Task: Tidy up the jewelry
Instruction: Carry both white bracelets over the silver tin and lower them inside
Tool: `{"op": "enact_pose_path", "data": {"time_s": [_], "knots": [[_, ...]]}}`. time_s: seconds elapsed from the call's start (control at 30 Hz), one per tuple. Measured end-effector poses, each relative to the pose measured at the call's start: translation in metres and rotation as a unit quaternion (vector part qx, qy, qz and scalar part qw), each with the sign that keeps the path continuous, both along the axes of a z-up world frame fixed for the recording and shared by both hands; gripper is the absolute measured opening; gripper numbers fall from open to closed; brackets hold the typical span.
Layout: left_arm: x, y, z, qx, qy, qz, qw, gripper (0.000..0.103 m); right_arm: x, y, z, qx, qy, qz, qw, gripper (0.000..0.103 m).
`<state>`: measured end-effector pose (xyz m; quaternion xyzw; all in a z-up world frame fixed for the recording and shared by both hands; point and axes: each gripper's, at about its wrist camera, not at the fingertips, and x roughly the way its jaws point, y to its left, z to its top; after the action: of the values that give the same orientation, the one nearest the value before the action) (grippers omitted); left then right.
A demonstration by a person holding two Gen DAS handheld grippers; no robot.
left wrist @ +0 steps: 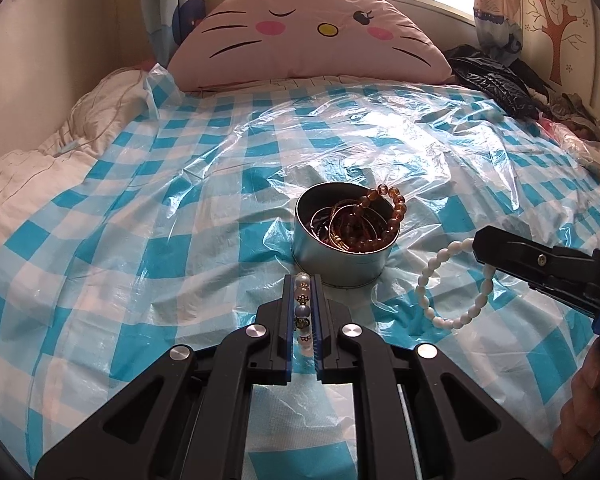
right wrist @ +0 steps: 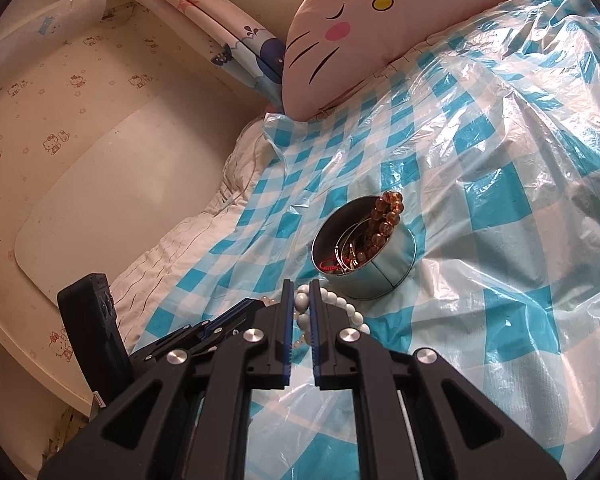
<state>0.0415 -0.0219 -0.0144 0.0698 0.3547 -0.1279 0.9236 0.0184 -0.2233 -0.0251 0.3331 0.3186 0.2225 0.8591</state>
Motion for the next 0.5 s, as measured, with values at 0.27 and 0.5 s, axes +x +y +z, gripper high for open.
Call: {"op": "enact_pose_path", "data": {"time_s": [0.27, 0.5], "knots": [[-0.003, 0.002, 0.006, -0.013, -0.014, -0.007, 0.9998, 0.007, 0.000, -0.002, 0.001, 0.004, -0.006, -0.002, 1.000, 0.008], [-0.005, 0.004, 0.012, -0.030, -0.026, -0.011, 0.9992, 0.007, -0.001, -0.005, 0.004, 0.009, -0.015, -0.008, 1.000, 0.008]]}}
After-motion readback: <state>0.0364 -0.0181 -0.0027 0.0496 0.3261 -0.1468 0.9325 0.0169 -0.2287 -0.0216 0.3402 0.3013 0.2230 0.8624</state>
